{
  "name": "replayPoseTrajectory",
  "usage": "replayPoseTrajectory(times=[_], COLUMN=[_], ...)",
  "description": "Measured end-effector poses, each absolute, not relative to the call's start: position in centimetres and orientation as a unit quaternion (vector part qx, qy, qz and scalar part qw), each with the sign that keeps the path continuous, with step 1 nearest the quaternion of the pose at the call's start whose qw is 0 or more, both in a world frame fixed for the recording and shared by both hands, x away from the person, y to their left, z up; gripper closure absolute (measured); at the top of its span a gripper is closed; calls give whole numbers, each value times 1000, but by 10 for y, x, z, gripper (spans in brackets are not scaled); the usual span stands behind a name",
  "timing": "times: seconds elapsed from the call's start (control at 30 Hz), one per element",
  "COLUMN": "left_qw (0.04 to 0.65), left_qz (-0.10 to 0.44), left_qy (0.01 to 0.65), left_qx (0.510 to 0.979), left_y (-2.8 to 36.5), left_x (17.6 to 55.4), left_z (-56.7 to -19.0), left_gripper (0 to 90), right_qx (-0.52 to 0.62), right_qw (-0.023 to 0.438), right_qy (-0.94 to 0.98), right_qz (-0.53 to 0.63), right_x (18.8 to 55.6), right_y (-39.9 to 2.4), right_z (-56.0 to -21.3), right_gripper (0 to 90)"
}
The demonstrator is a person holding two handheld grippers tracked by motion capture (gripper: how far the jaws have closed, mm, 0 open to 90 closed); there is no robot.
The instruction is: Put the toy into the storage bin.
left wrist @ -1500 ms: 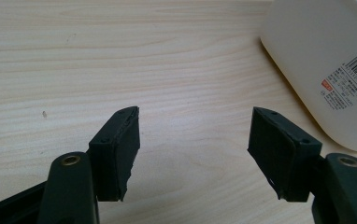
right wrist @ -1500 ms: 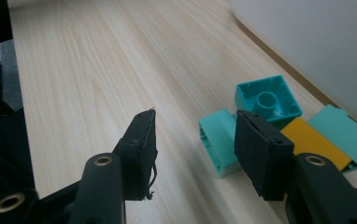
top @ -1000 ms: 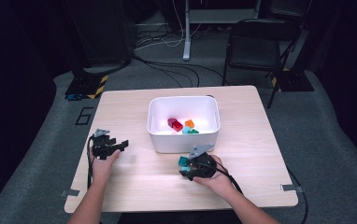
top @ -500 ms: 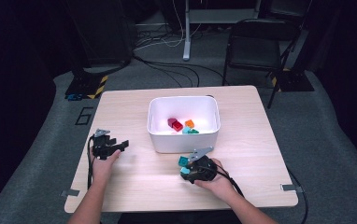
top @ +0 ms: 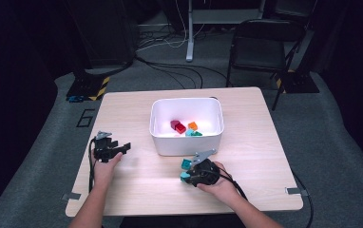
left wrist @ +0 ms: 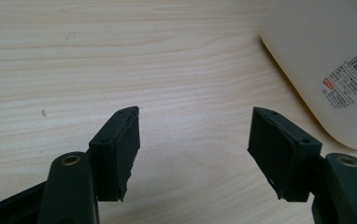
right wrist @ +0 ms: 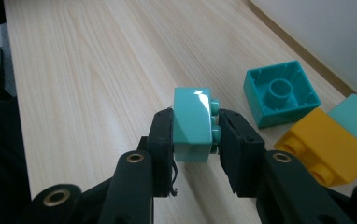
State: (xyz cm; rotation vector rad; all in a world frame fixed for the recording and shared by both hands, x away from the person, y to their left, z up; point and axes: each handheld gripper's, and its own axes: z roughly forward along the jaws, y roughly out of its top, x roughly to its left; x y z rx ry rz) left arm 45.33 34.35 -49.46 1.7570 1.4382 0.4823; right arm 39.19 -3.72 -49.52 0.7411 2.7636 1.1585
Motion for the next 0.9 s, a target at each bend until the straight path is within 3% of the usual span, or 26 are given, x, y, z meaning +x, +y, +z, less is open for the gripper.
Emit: replayPoseTrajectory(times=[0.9], left_qw=[398], left_qz=[190], left_qy=[568], left_qx=[695], left_y=[344], left_x=[453], left_z=[-494], left_gripper=[336], right_qx=[241], right_qw=[35], right_qy=[883], right_qz=[402], right_x=[402], right_y=[-52], right_z=[-407], right_gripper=[666])
